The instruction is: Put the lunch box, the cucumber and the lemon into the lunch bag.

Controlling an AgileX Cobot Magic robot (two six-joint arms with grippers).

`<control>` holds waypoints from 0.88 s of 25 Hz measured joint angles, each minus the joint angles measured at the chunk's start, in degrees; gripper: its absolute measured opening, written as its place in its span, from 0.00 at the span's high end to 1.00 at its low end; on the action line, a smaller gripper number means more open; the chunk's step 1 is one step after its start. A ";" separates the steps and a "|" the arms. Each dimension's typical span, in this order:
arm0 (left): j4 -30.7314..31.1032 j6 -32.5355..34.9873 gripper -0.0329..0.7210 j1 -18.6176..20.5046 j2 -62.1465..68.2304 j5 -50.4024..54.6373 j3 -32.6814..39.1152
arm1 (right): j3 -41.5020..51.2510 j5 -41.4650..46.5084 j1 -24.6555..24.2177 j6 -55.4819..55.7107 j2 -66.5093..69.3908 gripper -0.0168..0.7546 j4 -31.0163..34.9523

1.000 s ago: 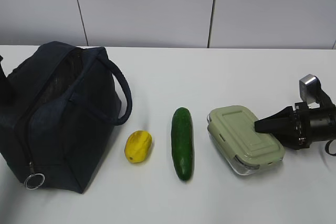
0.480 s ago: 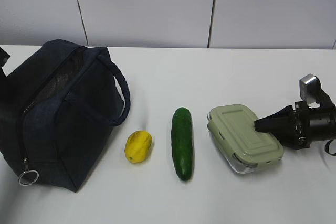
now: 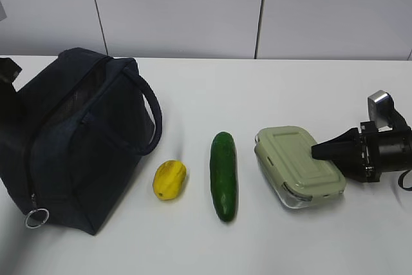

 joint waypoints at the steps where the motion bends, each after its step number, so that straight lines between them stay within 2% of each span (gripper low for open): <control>1: 1.11 -0.55 0.94 -0.38 0.00 0.13 -0.73 | 0.00 -0.13 0.08 0.00 -0.23 0.50 0.04; 7: 3.41 -1.88 0.94 -0.97 0.12 2.98 -5.51 | -0.53 -3.78 3.48 1.87 -2.93 0.50 -0.34; 13: 3.78 -2.29 0.95 -0.97 0.22 4.57 -6.57 | -2.60 -5.56 7.29 4.37 -3.43 0.50 -0.92; 22: 3.78 -2.34 0.95 -0.97 0.22 5.43 -6.57 | -2.87 -8.28 7.84 6.04 -6.06 0.52 -0.84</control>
